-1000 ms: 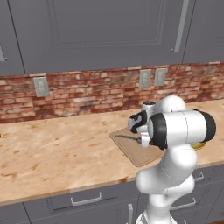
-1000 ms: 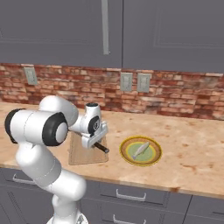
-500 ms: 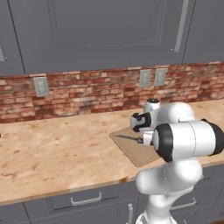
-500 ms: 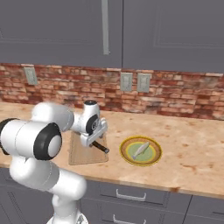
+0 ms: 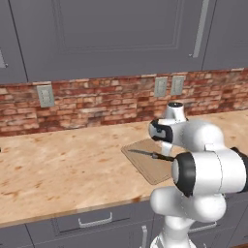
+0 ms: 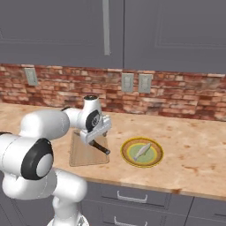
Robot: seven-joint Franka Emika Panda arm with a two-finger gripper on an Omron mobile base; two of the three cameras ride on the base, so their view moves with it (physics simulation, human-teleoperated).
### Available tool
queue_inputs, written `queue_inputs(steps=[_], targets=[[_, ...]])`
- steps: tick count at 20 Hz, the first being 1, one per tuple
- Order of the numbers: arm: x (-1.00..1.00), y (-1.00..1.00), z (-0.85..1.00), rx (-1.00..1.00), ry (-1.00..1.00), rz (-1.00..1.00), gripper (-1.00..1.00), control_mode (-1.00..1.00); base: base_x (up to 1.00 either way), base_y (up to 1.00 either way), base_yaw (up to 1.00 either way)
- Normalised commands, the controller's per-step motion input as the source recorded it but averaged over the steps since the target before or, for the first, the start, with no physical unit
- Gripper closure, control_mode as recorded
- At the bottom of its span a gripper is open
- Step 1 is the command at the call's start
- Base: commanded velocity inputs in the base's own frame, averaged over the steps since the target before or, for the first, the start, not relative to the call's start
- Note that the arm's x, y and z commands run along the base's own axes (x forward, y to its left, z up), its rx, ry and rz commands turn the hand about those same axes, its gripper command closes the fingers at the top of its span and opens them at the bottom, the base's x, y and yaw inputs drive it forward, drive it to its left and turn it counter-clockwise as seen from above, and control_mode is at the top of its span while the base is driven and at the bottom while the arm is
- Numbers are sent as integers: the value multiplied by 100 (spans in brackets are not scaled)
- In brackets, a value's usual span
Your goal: Pick up the knife from the drawer and place it on the cutting board. Then place the meat from the plate to the cutting board.
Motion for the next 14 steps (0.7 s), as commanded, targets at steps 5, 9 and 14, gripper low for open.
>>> queue_inputs(steps=[5,9,14], targets=[[0,-34,16,0,6,-36,-100,-100,0,0,0],[-1,-49,1,0,0,-32,-100,-100,0,0,0],[-10,-17,4,0,-3,-18,-100,-100,0,0,0]])
